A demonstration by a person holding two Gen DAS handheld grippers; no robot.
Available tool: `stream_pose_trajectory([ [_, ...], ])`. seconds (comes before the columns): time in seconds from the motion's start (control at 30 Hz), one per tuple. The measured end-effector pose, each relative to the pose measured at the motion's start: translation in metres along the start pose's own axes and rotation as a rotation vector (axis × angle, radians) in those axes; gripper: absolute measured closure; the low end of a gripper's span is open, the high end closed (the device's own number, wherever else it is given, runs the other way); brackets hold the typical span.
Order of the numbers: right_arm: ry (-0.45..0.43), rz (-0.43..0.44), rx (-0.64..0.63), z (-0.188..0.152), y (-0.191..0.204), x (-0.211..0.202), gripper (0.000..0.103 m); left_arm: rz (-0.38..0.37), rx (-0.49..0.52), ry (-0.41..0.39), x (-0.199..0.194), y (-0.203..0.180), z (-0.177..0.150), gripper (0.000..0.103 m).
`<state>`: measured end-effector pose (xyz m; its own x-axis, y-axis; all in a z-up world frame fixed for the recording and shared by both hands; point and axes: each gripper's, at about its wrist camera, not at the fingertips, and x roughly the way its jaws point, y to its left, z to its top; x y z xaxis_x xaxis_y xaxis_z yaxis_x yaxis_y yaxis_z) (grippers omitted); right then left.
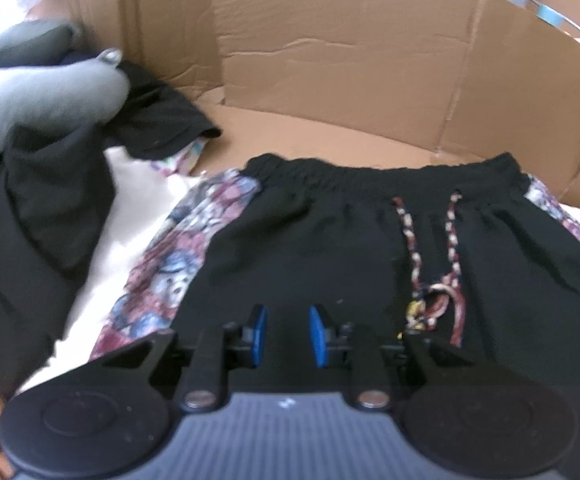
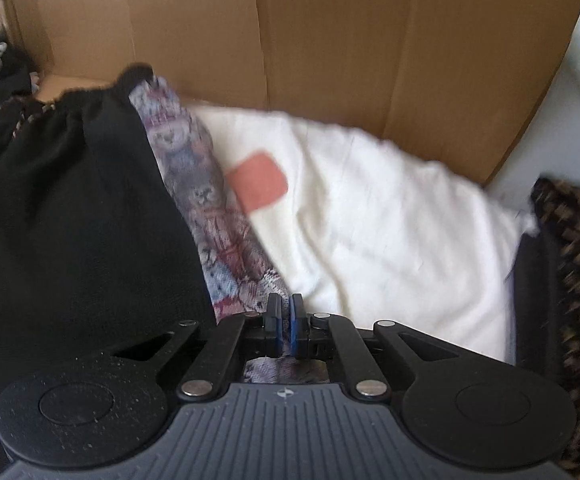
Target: Fold clothes
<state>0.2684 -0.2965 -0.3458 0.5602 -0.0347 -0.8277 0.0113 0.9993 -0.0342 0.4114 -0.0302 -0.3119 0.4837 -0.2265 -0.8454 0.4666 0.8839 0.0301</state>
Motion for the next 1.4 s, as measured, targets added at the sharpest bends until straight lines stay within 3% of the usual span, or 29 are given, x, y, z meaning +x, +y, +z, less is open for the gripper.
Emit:
stream_pose_trajectory([
  [0.13,-0.068,0.074,0.141,0.012,-0.017,-0.012,0.096,-0.029,0.02,-0.024,-0.003,-0.014,0.008,0.077],
  [0.2,-0.089,0.098,0.16,0.021,-0.02,-0.012,0.086,-0.037,0.029,-0.031,-0.002,-0.02,0.011,0.076],
  [0.47,-0.084,0.153,0.152,0.045,-0.009,0.019,0.081,-0.04,0.033,-0.031,-0.003,-0.022,0.011,0.076],
  [0.9,-0.072,0.17,0.069,0.057,0.014,0.035,0.08,0.032,0.002,0.016,0.005,0.02,-0.002,0.073],
  [1.17,-0.062,0.202,-0.004,0.06,0.027,0.045,0.081,0.093,-0.063,0.05,0.009,0.058,-0.009,0.073],
  [1.23,-0.064,0.202,-0.027,0.061,0.028,0.045,0.087,0.102,-0.067,0.055,0.01,0.063,-0.012,0.073],
  [1.27,-0.064,0.199,-0.045,0.062,0.029,0.045,0.099,0.104,-0.066,0.057,0.01,0.064,-0.014,0.073],
  [1.4,-0.074,0.151,-0.08,0.066,0.032,0.04,0.1,0.11,-0.063,0.062,0.011,0.068,-0.019,0.073],
])
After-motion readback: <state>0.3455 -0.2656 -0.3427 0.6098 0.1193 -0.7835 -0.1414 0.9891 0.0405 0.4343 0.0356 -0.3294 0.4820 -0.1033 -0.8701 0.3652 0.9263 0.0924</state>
